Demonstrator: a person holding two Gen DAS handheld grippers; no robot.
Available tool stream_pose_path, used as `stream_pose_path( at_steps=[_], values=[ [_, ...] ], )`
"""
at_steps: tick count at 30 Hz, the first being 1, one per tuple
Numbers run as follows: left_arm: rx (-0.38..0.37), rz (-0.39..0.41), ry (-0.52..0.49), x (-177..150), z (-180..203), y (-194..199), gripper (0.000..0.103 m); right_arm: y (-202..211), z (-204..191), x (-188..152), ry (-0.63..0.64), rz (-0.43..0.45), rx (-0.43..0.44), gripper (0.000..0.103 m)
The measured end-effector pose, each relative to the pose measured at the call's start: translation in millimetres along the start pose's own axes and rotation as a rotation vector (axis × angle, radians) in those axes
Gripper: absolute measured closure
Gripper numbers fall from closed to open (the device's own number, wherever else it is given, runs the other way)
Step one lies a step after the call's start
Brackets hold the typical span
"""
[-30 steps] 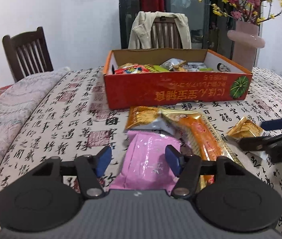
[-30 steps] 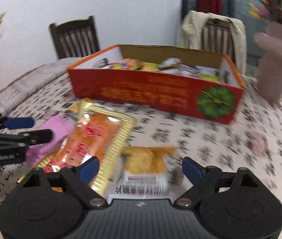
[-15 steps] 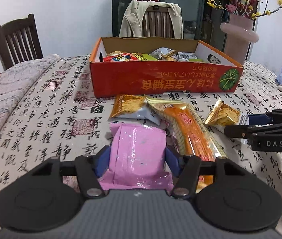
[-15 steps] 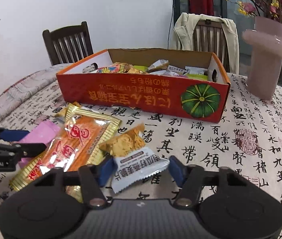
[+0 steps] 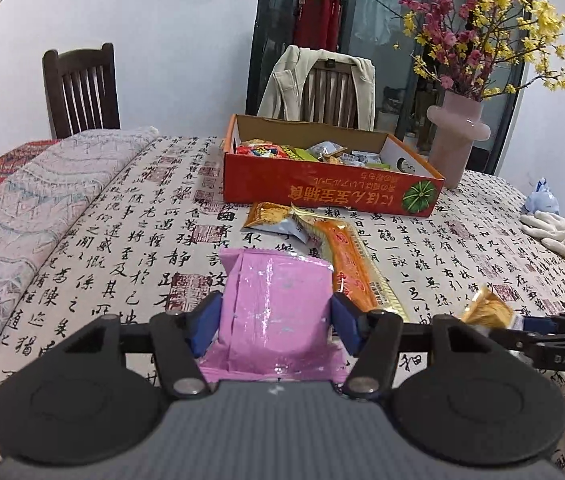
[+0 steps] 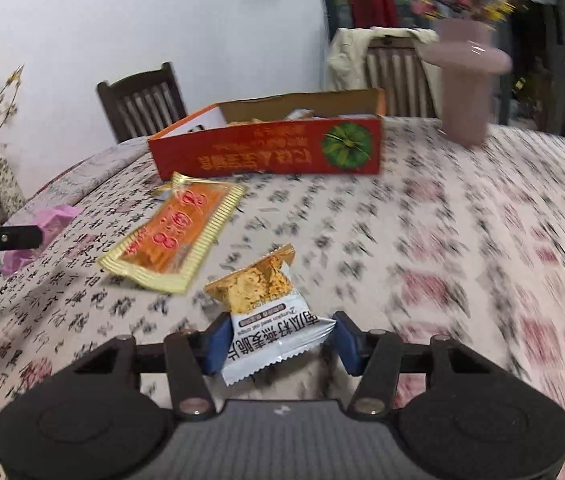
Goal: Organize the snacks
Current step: 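Carry both packets into the orange box and open both tools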
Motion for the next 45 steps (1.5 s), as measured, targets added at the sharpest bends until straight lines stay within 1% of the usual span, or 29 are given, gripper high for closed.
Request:
stream_pose_path(
  at_steps=[3,5,8,10,13,16,19,22,25,27,30,32,35,37,39,40,41,42,43,44,45],
  values=[
    [-0.003,0.008,-0.007,3,6,1,0.042,13,6,-5,-0.014,0.014,-0.021,0.05],
    [-0.014,0.019,-0.012,5,11,3,0.042,19,8,-3,-0.014,0.031,-0.029,0.05],
    [-0.036,0.036,-0.016,13,16,3,0.042,28,8,2,-0.007,0.063,-0.014,0.05],
    [-0.048,0.034,0.001,22,15,-2,0.042,29,8,9,0.0,0.079,-0.017,0.05],
    [-0.06,0.036,0.009,46,15,-17,0.042,26,11,26,0.015,0.104,-0.018,0.05],
    [-0.059,0.061,-0.004,73,18,-34,0.042,20,11,53,0.052,0.139,-0.02,0.05],
    [-0.081,0.103,-0.02,102,23,-52,0.042,6,12,81,0.081,0.166,-0.02,0.05],
    [-0.1,0.116,-0.022,133,27,-85,0.042,-14,15,112,0.084,0.179,-0.013,0.05],
    [-0.099,0.087,-0.009,167,30,-134,0.042,-40,20,148,0.073,0.199,0.002,0.05],
    [-0.09,0.075,-0.01,185,32,-166,0.042,-65,27,177,0.045,0.206,0.014,0.05],
    [-0.1,0.036,0.034,206,28,-216,0.042,-107,36,212,0.024,0.196,0.003,0.05],
    [-0.105,0.002,0.058,211,27,-246,0.042,-139,41,230,0.029,0.175,-0.024,0.05],
    [-0.092,-0.048,0.067,215,29,-289,0.042,-188,52,252,-0.006,0.106,-0.027,0.05],
    [-0.096,-0.078,0.087,218,30,-316,0.042,-218,59,262,-0.02,0.061,-0.053,0.05],
    [-0.112,-0.109,0.108,217,32,-340,0.042,-248,61,271,-0.018,0.034,-0.098,0.049],
    [-0.114,-0.117,0.112,217,33,-349,0.041,-257,59,270,-0.023,0.026,-0.112,0.047],
    [-0.114,-0.113,0.121,215,33,-353,0.036,-269,60,272,-0.036,0.017,-0.116,0.046],
    [-0.118,-0.106,0.125,214,32,-354,0.029,-279,61,273,-0.048,0.007,-0.108,0.044],
    [-0.124,-0.099,0.121,212,31,-352,0.027,-287,62,274,-0.055,-0.008,-0.096,0.037],
    [-0.131,-0.09,0.108,211,31,-349,0.024,-293,61,273,-0.056,-0.026,-0.093,0.035],
    [-0.138,-0.084,0.085,211,31,-346,0.023,-294,60,271,-0.052,-0.031,-0.096,0.033]
  ],
)
Point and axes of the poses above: each gripper's, at about its wrist camera, not at the fingertips, and y roughly against the way its jaws point, z to its right, x to its top, the point moved 1 cm from there along -y, roughly the way its jaws point, and after that the axes turned 3 degrees about z, right-handed, at the moved point
